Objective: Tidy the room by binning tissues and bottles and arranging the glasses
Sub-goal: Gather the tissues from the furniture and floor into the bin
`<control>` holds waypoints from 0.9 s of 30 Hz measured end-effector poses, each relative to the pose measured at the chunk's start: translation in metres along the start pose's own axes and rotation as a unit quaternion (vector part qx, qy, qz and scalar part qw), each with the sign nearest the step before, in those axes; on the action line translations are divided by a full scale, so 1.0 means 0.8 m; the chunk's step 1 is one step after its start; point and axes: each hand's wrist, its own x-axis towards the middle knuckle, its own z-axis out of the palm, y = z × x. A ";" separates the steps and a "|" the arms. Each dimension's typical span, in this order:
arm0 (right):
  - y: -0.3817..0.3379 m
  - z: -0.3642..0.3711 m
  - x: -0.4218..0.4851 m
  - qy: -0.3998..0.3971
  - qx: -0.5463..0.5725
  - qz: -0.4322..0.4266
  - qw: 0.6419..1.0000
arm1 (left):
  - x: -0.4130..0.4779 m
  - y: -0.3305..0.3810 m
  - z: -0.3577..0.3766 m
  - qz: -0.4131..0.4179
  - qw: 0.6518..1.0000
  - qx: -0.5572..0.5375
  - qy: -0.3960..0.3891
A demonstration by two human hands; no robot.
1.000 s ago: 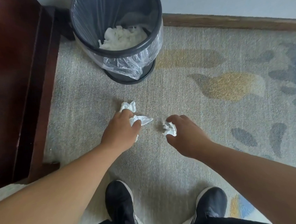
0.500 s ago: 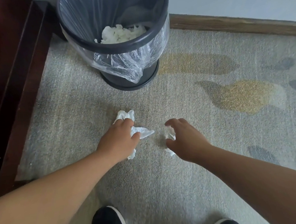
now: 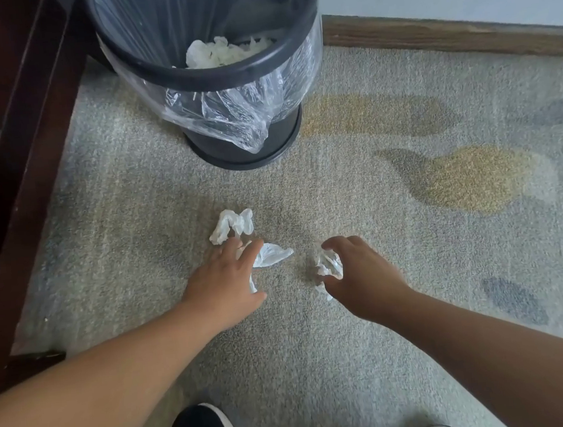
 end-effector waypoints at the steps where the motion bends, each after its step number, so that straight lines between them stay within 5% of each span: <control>1: 0.003 0.002 0.001 0.000 0.001 0.003 1.000 | 0.002 0.000 0.004 0.003 1.000 0.008 -0.005; 16: 0.018 0.017 0.006 0.013 0.019 0.021 1.000 | 0.028 0.001 0.018 0.018 0.999 0.038 -0.017; 27: 0.022 0.005 0.000 0.021 0.013 0.024 0.999 | 0.018 0.034 -0.032 0.075 0.988 -0.124 0.060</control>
